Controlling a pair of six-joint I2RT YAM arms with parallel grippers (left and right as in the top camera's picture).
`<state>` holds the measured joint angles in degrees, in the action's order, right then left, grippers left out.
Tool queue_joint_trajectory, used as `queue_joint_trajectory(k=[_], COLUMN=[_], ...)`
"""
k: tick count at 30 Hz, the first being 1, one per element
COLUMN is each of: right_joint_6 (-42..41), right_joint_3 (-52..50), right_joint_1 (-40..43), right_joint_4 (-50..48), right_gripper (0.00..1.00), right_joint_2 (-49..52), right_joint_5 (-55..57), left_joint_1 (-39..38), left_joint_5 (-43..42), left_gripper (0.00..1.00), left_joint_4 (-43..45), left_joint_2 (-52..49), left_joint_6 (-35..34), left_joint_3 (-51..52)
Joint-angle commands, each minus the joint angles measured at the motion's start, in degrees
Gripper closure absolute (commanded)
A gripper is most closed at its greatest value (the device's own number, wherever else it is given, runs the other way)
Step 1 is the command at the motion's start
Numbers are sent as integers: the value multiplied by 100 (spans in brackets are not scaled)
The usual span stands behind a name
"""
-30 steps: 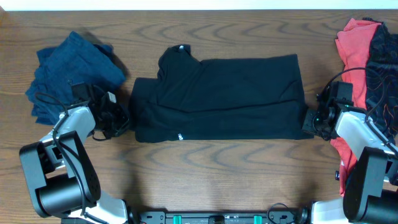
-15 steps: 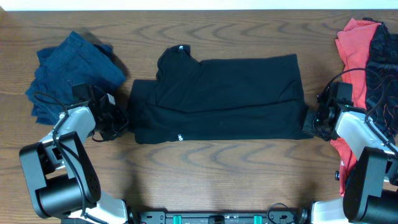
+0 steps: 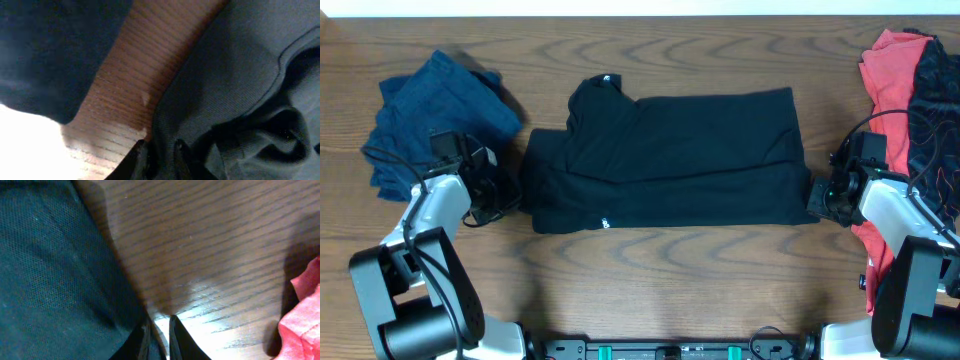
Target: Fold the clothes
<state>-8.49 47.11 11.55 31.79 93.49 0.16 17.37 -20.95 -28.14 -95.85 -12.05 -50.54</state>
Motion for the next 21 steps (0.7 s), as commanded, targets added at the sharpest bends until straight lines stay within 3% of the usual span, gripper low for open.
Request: queue_joint_trajectory(k=[1, 21], right_joint_6=[42, 715], right_joint_3=[-42, 723], right_joint_1=[59, -101], right_joint_4=[42, 245], right_gripper=[87, 83], right_joint_2=[-9, -9], right_joint_5=[247, -1414], left_joint_1=[24, 24], left_joint_5=[114, 111], left_gripper=[78, 78], left_joint_4=[-74, -101], left_joint_2=[90, 90], left_joint_6=[48, 48], left_joint_3=[50, 50])
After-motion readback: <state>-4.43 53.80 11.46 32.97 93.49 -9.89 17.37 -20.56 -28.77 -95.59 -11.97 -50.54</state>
